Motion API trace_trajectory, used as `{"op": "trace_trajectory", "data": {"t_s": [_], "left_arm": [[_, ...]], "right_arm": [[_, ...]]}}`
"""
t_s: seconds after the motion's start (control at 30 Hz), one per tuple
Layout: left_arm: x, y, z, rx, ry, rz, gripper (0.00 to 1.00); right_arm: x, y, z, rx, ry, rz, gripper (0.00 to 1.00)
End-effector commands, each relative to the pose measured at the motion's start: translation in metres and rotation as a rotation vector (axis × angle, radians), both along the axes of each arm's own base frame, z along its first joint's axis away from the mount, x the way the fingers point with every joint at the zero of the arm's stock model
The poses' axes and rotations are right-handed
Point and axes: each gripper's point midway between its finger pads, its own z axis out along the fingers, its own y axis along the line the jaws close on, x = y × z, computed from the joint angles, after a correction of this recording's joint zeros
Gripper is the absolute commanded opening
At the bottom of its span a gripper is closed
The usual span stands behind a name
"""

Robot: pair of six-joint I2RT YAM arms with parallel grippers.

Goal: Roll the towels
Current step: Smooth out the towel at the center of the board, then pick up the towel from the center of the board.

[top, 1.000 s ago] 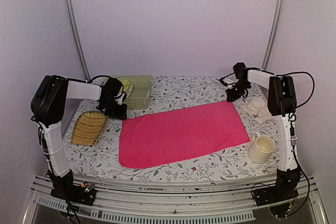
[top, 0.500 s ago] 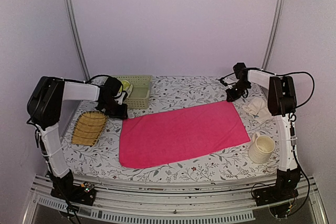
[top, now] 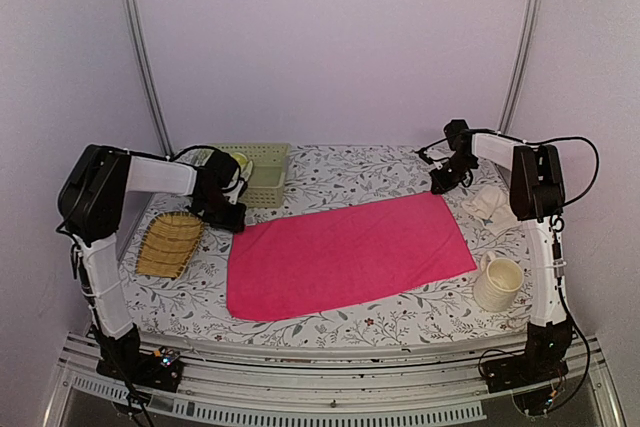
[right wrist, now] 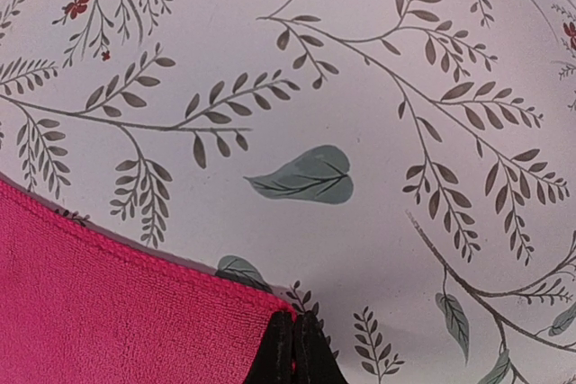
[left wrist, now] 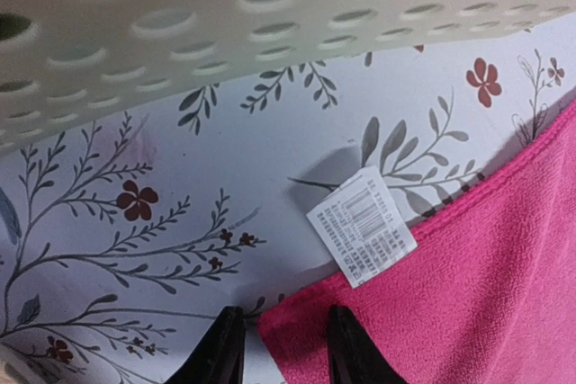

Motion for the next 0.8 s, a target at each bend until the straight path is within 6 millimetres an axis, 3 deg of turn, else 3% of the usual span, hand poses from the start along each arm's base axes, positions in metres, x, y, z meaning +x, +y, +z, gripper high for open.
{"op": "trace_trajectory", "data": {"t_s": [0.0, 0.23, 0.4, 0.47, 0.53, 0.67, 0.73, 0.77], "left_arm": [[-0.008, 0.003, -0.020, 0.060, 0.047, -0.019, 0.33], [-0.008, 0.006, -0.023, 0.078, 0.052, -0.019, 0.14], [-0.001, 0.006, -0.008, 0.071, 0.008, -0.010, 0.00], [0.003, 0.004, 0.003, 0.063, -0.024, -0.008, 0.00], [0.010, 0.005, 0.032, 0.052, -0.094, 0.004, 0.00], [0.016, 0.010, 0.066, 0.051, -0.184, 0.024, 0.00], [0.016, 0.011, 0.079, 0.043, -0.220, 0.031, 0.00], [0.016, 0.012, 0.085, 0.039, -0.236, 0.034, 0.00]], "right_arm": [[-0.016, 0.008, -0.030, 0.008, 0.090, 0.015, 0.04], [-0.016, 0.009, -0.032, 0.008, 0.094, 0.017, 0.04], [-0.013, 0.011, -0.023, 0.032, 0.074, 0.022, 0.02], [-0.005, 0.011, -0.008, 0.031, 0.024, 0.033, 0.02], [0.005, 0.010, 0.013, 0.030, -0.042, 0.044, 0.02], [0.025, 0.007, 0.064, 0.055, -0.175, 0.041, 0.02], [0.029, 0.007, 0.072, 0.063, -0.203, 0.042, 0.02], [0.030, 0.008, 0.094, 0.071, -0.242, 0.044, 0.02]]}}
